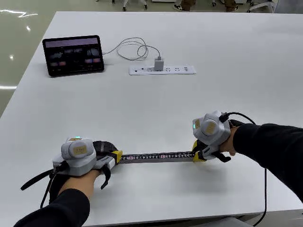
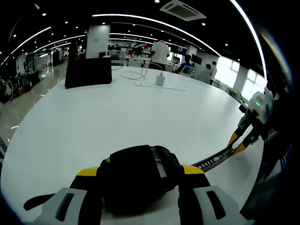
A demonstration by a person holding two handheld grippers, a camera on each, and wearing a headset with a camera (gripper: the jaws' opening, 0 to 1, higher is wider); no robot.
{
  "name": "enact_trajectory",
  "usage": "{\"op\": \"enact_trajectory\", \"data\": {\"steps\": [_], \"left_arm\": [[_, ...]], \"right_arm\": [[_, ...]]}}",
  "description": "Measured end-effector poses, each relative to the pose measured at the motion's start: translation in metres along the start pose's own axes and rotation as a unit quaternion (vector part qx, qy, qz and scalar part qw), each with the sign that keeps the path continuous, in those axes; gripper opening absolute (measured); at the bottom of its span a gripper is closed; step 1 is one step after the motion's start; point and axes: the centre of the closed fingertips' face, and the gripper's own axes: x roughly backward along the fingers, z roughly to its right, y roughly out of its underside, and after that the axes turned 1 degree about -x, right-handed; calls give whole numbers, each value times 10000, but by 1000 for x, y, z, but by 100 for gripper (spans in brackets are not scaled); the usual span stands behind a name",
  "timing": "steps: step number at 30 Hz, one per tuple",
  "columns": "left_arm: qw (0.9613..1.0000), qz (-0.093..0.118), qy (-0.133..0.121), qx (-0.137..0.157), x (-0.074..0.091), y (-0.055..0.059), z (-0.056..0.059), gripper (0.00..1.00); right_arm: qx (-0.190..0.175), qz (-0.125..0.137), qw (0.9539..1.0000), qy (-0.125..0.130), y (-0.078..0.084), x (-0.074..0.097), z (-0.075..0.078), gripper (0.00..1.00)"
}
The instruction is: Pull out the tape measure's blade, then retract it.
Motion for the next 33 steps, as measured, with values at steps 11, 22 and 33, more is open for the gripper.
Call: {"op": "enact_trajectory", "data": {"steps": [11,22,33], "left_arm": [[10000,-8,14,19,-1,0,0,62],[10000,-11,19,8,-1,0,0,62],[10000,-28,27,11,0,0,0,62]], "right_arm": [[-77,18,10000,8,-5,-2,-1,11],[-130,84,9999,33,-9,-4,-2,11],[-131,127,9998,44,-14,-5,-3,11]]}}
